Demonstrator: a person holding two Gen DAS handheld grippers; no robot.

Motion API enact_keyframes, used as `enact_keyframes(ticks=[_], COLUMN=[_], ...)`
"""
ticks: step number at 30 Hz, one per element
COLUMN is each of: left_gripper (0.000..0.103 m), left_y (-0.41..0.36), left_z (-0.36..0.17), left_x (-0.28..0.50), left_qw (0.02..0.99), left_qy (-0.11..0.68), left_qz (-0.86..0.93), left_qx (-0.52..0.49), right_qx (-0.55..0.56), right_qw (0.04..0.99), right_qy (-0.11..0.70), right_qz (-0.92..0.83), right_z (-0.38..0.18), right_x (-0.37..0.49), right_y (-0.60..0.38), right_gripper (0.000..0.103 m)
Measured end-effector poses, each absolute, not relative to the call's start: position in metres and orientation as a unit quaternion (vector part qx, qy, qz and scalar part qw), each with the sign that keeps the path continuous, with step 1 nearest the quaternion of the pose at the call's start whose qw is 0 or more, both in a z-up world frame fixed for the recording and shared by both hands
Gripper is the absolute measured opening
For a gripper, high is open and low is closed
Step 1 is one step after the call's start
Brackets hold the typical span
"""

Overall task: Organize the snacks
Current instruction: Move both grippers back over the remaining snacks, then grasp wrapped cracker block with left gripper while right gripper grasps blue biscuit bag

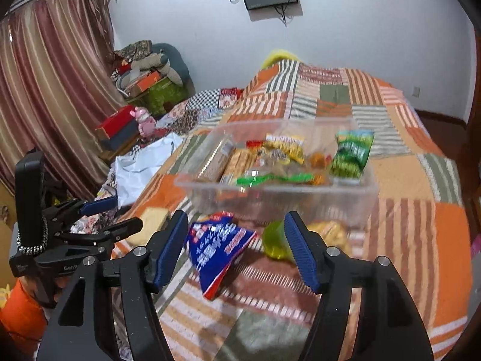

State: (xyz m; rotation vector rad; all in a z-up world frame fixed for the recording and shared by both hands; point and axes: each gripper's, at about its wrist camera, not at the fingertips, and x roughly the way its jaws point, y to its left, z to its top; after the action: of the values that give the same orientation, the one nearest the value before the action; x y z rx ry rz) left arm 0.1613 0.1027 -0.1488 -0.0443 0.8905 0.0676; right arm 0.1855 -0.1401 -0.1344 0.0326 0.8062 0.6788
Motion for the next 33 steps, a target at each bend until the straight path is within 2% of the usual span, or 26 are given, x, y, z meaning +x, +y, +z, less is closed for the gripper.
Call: enact_keyframes(ticks=[22,26,33], left_gripper=[0.074,0.073,0.073], left_y=[0.125,0.130,0.132], left_z=[-0.213,-0.220,-0.227], left_x=[0.176,0.182,0.184], left_qw=[0.878,0.876,0.881], left_qy=[0.473,0.475,0.464], left_qz=[0.019,0.021,0.027], left_qx=[-0.073,-0.081,-0.085], right_qx=[0.012,0.011,0.018], right_qw=[0.815,0.819,0.818], right_qy=[0.472,0.468,0.474], right_qz=[0.336,0.332,0.324], right_z=[-0.195,-0.195,-0.199], right_x=[0.190,0.193,0.202], right_y=[-0.095,-0.086,-0.074], right_gripper=[0.063,0.070,0.074])
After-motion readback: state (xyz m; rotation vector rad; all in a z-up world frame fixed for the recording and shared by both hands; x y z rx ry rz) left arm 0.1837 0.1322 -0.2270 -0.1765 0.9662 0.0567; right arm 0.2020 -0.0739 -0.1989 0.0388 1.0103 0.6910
